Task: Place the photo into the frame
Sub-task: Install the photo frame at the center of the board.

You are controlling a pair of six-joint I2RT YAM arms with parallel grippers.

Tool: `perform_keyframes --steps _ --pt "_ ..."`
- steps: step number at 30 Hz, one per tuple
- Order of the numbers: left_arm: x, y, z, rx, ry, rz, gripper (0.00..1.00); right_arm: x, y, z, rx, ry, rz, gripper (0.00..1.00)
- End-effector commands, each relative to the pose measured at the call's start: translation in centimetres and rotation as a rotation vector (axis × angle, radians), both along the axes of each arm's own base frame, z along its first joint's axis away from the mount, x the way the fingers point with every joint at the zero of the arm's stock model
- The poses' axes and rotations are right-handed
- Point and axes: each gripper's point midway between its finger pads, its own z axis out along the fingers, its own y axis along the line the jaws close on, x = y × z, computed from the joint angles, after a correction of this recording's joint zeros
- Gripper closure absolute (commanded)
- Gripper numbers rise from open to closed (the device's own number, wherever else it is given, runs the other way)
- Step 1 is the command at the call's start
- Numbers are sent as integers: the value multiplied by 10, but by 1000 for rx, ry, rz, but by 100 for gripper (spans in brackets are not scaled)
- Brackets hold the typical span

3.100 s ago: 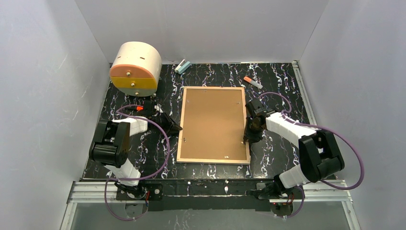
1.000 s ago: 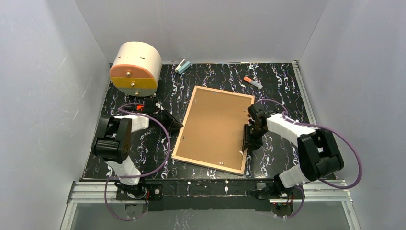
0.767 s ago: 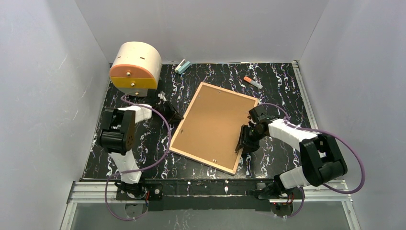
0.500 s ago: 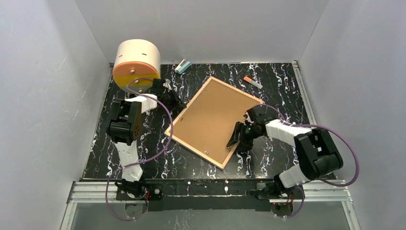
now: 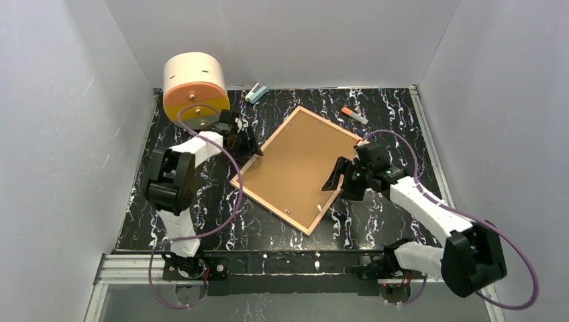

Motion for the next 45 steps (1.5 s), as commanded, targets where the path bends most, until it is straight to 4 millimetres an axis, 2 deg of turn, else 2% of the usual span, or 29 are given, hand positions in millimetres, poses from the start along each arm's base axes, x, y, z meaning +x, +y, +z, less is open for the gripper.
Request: perform_keyframes --steps 1,4,8,12,16,23,26,32,37,45 --pt "-44 27 29 82 13 32 33 -2 -16 13 -60 -46 -30 23" --pt "-71 42 42 114 -5 72 28 5 -7 23 -22 -87 4 27" --pt "-115 56 59 113 -48 142 17 16 2 27 -20 -85 55 37" --pt "-162 48 42 19 2 158 12 23 13 22 -3 -65 109 41" --pt "-189 28 26 -106 59 152 12 16 26 10 42 1 194 48" --pt "-193 -18 22 -302 65 148 12 3 35 -9 59 93 289 50" --pt "-199 -39 13 -298 78 107 12 -3 30 -24 28 124 305 51" --pt "-218 -67 -8 -249 166 102 14 -13 27 -31 20 145 335 51" --pt "-228 -75 -16 -218 189 129 23 -22 29 -40 10 156 381 54" --pt "-230 -65 -19 -211 166 204 47 -34 30 -55 -55 163 437 54"
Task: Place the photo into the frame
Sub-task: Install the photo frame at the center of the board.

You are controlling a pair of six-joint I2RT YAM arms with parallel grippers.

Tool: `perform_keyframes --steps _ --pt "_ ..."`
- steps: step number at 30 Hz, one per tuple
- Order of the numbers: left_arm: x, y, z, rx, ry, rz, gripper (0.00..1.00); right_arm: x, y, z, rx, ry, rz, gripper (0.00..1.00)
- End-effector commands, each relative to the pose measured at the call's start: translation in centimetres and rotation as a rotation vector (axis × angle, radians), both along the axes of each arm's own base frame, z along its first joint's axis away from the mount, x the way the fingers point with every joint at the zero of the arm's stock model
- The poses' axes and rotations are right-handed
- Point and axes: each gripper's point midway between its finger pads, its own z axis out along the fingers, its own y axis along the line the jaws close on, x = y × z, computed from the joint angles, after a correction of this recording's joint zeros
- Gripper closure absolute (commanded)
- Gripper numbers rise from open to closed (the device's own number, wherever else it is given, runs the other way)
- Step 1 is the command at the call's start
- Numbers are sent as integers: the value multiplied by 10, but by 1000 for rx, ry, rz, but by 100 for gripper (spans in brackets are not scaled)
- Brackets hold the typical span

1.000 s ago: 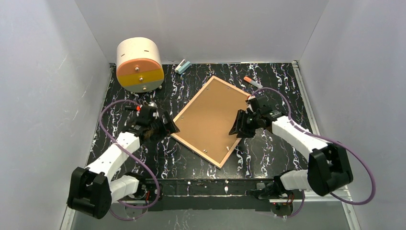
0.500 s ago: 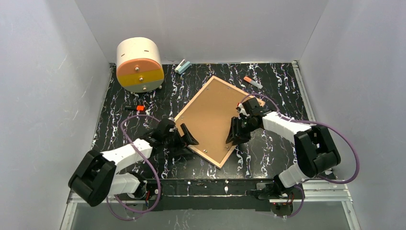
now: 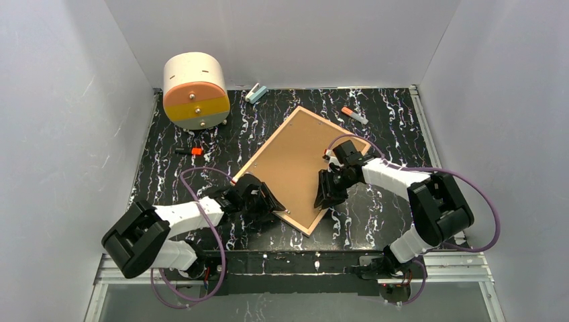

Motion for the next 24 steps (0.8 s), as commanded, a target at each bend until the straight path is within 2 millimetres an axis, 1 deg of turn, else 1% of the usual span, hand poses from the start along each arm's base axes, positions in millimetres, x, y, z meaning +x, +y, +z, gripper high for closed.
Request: perform_keyframes --steps 1,3,7,9,14,17,19,24 --pt "-4 16 -12 57 16 61 48 -11 -2 -12 -45 -10 59 54" --pt "-6 9 -12 20 16 31 49 -12 -2 -14 -44 -16 61 53" --pt "-13 -3 -15 -25 47 -21 57 -8 -2 -18 -54 -35 38 53" --pt "-13 -3 -16 -25 48 -21 58 -4 -2 -17 -58 -50 18 53" --pt "-13 1 -15 -18 40 -11 59 14 -5 -4 -82 -137 -45 54" --pt "-14 4 -15 -12 37 -5 59 19 -8 -5 -109 -154 -65 54" --pt "-14 6 -15 -8 35 -1 60 18 -9 -11 -118 -140 -61 54" --pt "-15 4 -15 -16 37 -12 61 3 2 -16 -53 -68 8 54"
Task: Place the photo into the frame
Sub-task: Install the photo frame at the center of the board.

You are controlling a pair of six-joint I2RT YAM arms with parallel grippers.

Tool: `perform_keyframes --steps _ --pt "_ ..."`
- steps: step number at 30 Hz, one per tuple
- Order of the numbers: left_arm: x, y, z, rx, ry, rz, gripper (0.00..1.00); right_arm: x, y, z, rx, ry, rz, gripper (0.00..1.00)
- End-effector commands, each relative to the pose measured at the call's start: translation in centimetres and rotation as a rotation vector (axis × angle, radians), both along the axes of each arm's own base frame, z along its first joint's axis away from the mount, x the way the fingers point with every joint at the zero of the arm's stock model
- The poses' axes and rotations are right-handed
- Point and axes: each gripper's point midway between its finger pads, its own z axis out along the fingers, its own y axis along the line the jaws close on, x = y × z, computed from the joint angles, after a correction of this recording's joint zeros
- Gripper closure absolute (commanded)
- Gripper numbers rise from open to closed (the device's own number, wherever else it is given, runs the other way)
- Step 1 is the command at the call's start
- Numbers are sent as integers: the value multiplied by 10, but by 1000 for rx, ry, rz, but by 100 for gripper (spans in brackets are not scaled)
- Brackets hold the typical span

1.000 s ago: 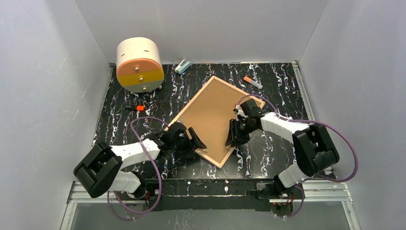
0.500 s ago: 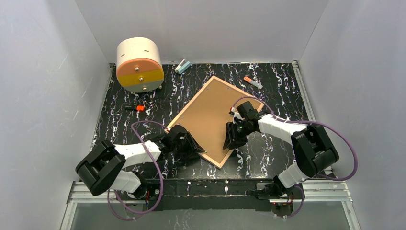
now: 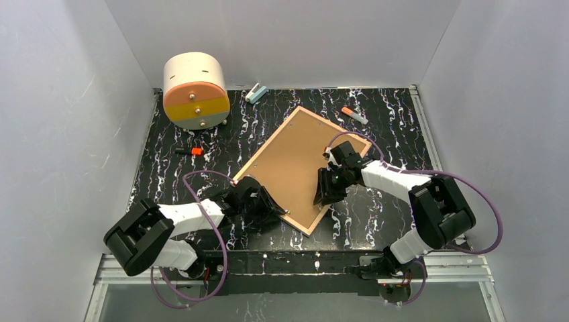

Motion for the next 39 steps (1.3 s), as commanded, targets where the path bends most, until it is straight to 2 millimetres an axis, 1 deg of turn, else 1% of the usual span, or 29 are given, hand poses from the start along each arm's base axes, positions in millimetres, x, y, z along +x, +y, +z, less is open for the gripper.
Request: perform_keyframes --steps 1,5,7,9,12,16,22,24,25,27,29,31,32,33,34,35,38,39 --pt "-8 6 -9 28 17 -12 61 -14 3 -11 19 55 58 54" --pt "-9 -16 2 -65 1 -109 62 -35 10 -10 96 123 132 56" --pt "-10 -25 5 -91 -1 -163 64 -46 13 -6 136 156 154 57" --pt "-10 -32 9 -105 -10 -192 66 -52 14 -3 162 173 155 57" --pt "-6 -36 13 -121 -25 -190 66 -58 16 3 197 192 140 57" --pt "-3 -38 16 -148 -33 -174 66 -59 20 11 232 203 99 57" --pt "-3 -41 17 -164 -34 -172 66 -60 21 13 231 234 18 55" --pt "-3 -40 17 -164 -35 -169 66 -58 20 14 221 220 -11 55" --pt "-2 -39 18 -162 -38 -166 66 -53 20 16 215 193 -22 55" --pt "-3 -36 18 -151 -43 -159 66 -42 20 28 207 128 -33 55" --pt "-4 -29 19 -119 -51 -157 64 -25 20 42 183 50 -54 54" --pt "-4 -20 21 -51 -71 -169 60 -12 19 57 174 -21 -70 53" --pt "-5 -12 21 -3 -82 -180 56 -5 19 63 169 -55 -85 53" --pt "-1 -7 27 40 -108 -186 54 0 18 67 162 -82 -97 53" --pt "-4 4 25 101 -108 -192 51 4 17 69 154 -98 -107 52" --pt "-5 15 28 162 -112 -200 47 7 17 70 147 -110 -113 52" --pt "3 39 41 276 -170 -202 35 9 17 63 128 -98 -116 51" --pt "9 47 46 309 -190 -193 30 10 18 61 128 -93 -112 51"
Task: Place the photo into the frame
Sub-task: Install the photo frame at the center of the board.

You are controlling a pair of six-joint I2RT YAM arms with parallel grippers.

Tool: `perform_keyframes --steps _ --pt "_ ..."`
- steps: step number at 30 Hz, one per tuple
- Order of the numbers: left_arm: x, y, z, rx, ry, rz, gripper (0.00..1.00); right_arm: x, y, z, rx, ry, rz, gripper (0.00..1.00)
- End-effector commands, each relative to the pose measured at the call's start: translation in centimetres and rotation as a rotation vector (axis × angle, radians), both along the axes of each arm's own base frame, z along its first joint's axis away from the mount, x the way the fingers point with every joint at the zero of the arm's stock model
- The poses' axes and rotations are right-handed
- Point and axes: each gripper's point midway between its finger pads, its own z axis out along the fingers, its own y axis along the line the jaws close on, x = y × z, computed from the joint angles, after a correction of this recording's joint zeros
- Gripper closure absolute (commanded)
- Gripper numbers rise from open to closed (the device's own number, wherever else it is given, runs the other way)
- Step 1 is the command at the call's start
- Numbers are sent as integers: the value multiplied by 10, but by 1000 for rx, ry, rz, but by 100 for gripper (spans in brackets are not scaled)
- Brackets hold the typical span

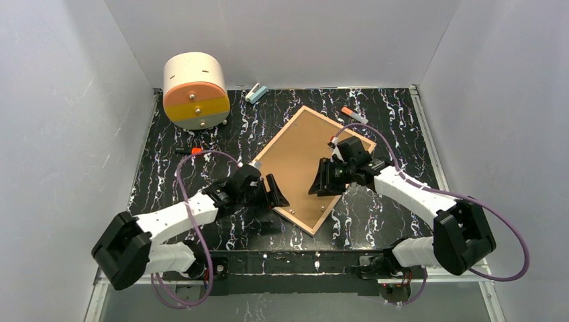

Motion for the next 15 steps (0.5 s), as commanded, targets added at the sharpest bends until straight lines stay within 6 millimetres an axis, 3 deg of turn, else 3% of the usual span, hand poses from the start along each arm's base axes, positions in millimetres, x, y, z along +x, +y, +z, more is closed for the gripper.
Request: perform_keyframes --steps 1,7,15 --pt "9 56 7 261 -82 5 24 7 -3 -8 -48 -2 -23 51" --pt "71 98 24 368 -153 64 15 7 7 -24 -26 30 35 51" --pt "137 106 15 476 -180 -71 16 -5 8 -47 -69 124 80 52"
